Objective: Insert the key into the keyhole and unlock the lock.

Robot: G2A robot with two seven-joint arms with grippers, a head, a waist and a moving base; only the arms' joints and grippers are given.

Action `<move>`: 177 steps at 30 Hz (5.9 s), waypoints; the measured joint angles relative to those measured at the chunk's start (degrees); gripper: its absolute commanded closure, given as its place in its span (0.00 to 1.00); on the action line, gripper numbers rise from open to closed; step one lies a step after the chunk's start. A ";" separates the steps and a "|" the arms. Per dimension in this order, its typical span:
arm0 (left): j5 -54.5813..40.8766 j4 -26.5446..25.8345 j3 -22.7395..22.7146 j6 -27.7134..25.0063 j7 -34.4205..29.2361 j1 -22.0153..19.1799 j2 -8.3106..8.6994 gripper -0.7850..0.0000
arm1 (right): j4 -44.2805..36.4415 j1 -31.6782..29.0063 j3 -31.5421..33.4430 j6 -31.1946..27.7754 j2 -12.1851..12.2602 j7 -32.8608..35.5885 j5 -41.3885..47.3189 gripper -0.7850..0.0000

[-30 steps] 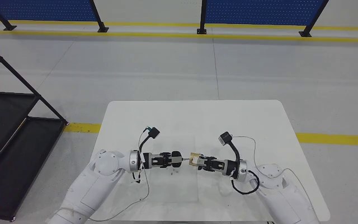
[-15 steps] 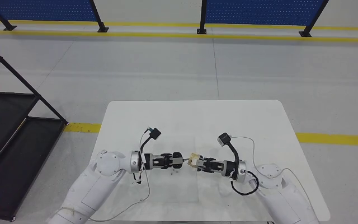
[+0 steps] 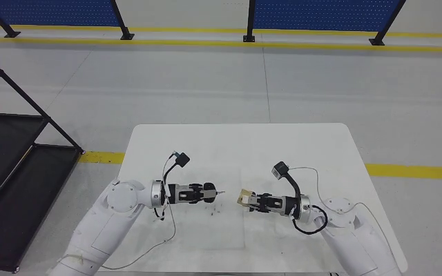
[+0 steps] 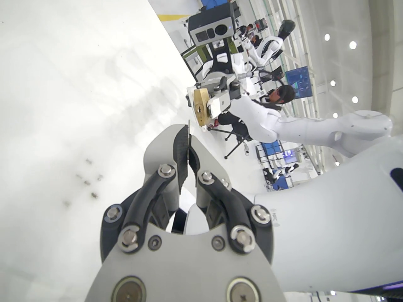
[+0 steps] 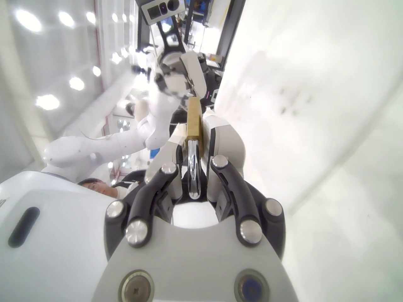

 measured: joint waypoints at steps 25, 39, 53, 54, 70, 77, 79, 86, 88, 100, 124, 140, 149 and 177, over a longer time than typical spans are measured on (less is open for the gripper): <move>74.86 -3.83 -2.86 -10.63 53.20 3.44 -0.22 1.00 | 0.00 -0.01 -0.02 -0.06 -0.01 -0.06 0.00 1.00; 114.55 3.08 0.84 -6.29 94.52 1.47 0.92 1.00 | 0.00 -0.01 -0.02 -0.06 -0.01 -0.06 0.00 1.00; 112.09 3.09 1.91 -9.46 98.49 0.66 0.92 1.00 | 0.00 -0.01 -0.02 -0.06 -0.01 -0.06 0.00 1.00; 112.57 3.00 2.19 -9.60 100.45 0.09 1.02 1.00 | 0.00 -0.01 -0.02 -0.06 -0.01 -0.06 0.00 1.00; 156.13 9.10 9.05 20.42 131.44 -9.33 3.46 1.00 | 0.00 -0.01 -0.02 -0.06 -0.01 -0.06 0.00 1.00; 155.87 9.38 9.34 21.53 131.74 -9.58 3.40 1.00 | 0.00 -0.01 -0.02 -0.06 -0.01 -0.06 0.00 1.00; 155.88 9.38 9.34 21.53 131.73 -9.58 3.40 1.00 | 0.00 -0.01 -0.02 -0.06 -0.01 -0.06 0.00 1.00; 157.03 8.46 9.41 22.66 130.87 -9.71 3.45 1.00 | 0.00 -0.01 -0.02 -0.06 -0.01 -0.06 0.00 1.00; 159.81 7.35 9.51 25.43 129.87 -9.78 3.59 1.00 | 0.00 -0.01 -0.02 -0.06 -0.01 -0.06 0.00 1.00; 160.95 7.45 10.10 40.32 136.26 -9.50 3.97 1.00 | 2.54 3.99 -1.96 0.64 0.01 13.69 6.40 1.00; 155.56 6.45 12.07 47.13 135.47 -8.05 3.64 1.00 | 6.32 6.71 -7.09 -1.61 -1.62 9.22 10.14 1.00; 155.48 6.70 12.36 47.74 133.99 -8.07 3.68 1.00 | 6.89 6.95 -7.52 -2.43 -2.02 6.80 10.94 1.00; 155.28 6.96 12.49 48.09 133.88 -8.12 3.72 1.00 | 6.77 7.11 -7.83 -2.38 -2.16 6.31 10.53 1.00; 155.45 7.72 14.50 48.26 133.55 -9.27 3.40 1.00 | 6.77 7.72 -8.81 -2.24 -2.59 6.11 10.09 1.00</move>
